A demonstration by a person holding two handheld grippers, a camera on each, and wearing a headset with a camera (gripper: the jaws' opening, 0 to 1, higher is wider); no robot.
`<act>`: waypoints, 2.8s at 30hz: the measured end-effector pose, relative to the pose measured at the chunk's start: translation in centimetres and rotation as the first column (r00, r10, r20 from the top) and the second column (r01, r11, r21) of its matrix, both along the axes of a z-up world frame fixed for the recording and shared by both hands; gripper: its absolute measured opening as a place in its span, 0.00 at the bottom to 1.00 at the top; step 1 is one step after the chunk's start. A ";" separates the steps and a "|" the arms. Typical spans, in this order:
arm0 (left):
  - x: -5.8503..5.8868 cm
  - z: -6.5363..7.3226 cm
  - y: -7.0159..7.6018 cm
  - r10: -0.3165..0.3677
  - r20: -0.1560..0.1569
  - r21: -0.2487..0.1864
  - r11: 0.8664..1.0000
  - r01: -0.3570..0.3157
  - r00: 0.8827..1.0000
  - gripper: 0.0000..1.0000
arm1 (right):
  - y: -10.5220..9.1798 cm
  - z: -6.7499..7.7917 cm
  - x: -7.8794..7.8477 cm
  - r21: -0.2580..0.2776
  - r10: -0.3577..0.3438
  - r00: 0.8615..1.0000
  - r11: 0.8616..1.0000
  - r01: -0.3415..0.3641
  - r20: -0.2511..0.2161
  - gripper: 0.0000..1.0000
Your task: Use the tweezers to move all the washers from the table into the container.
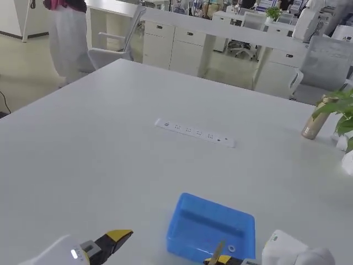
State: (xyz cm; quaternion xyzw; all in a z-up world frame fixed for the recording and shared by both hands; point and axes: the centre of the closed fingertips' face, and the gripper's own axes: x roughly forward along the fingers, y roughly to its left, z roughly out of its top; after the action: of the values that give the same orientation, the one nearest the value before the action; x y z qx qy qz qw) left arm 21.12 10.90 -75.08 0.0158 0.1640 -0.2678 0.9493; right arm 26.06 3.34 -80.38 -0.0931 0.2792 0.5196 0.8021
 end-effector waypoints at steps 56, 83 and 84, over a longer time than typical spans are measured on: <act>-0.2 -1.0 0.1 -0.011 -0.039 0.031 0.999 0.012 0.999 0.59 | -2.8 -0.6 10.0 0.047 -0.285 0.954 0.956 0.289 -0.090 0.03; -0.1 -1.1 0.1 -0.012 -0.041 0.041 0.999 0.014 0.999 0.57 | -2.8 -0.6 9.7 0.043 -0.279 0.958 0.958 0.282 -0.072 0.03; -0.1 -1.1 0.1 -0.013 -0.040 0.042 0.999 0.014 0.999 0.57 | -2.8 -0.5 9.8 0.046 -0.281 0.957 0.958 0.284 -0.070 0.03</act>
State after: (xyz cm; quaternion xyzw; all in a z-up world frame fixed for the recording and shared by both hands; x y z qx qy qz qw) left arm 20.99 11.01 -76.16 0.0314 0.1885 -0.2710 0.9434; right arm 35.85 0.54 -80.88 -0.0135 0.3002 0.4101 0.8611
